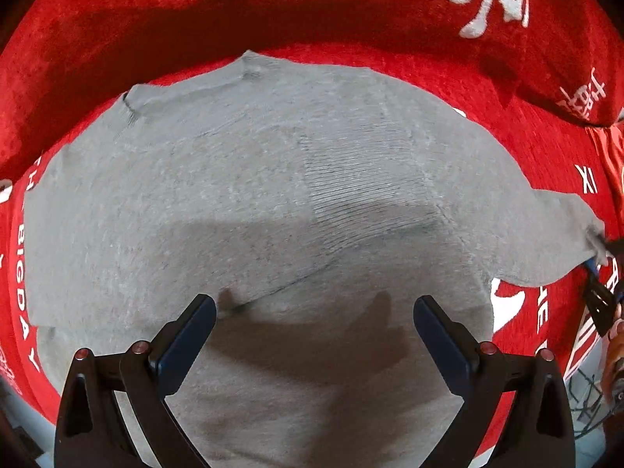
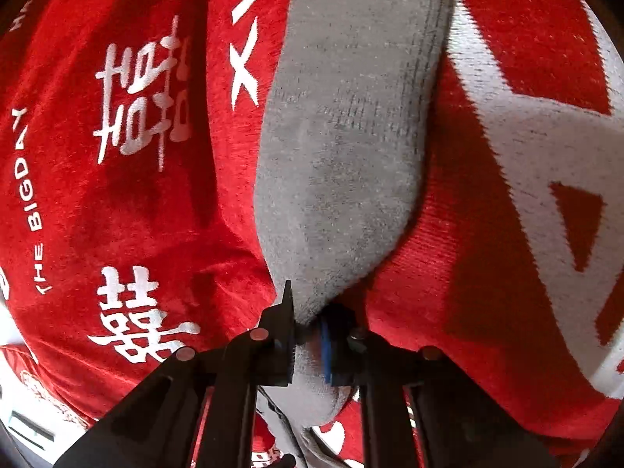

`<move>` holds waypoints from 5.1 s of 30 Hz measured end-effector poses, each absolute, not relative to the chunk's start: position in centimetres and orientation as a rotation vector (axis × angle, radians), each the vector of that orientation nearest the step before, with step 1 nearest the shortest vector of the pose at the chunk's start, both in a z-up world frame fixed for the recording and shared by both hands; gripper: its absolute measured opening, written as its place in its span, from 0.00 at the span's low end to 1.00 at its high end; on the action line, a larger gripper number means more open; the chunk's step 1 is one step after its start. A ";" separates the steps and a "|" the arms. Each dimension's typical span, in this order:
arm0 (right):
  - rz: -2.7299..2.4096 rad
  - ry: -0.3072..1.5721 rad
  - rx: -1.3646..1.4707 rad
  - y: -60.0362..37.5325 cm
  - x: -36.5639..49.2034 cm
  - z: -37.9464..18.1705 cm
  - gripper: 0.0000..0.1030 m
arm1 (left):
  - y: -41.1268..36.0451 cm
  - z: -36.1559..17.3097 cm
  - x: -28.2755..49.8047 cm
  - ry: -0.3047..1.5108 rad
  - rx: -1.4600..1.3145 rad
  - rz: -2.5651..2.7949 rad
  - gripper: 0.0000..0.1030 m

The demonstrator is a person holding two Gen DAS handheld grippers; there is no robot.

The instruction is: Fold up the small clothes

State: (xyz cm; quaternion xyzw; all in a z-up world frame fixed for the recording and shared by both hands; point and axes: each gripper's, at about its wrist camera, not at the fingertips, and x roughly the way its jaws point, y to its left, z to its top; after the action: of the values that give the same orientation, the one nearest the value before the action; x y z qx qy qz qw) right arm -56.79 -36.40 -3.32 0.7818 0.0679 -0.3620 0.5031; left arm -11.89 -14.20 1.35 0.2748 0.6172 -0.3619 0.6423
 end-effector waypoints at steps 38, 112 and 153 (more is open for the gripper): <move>-0.217 1.021 1.147 -20.4 -17.0 1.5 0.66 | 1.7 1.4 3.9 1.322 0.368 -0.576 0.99; -0.539 0.968 1.143 -29.8 -31.8 4.5 0.60 | 4.1 2.4 5.2 1.409 0.300 -0.662 0.11; -0.584 1.156 1.112 -28.4 -32.4 3.9 0.16 | 0.7 1.3 1.6 1.389 0.500 -0.595 0.11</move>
State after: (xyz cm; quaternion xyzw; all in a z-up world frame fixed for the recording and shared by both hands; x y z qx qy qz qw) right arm -32.44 -28.43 3.86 0.4907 0.5104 -0.2577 0.6575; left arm 1.58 0.69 1.26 0.2245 0.6236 -0.2669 0.6996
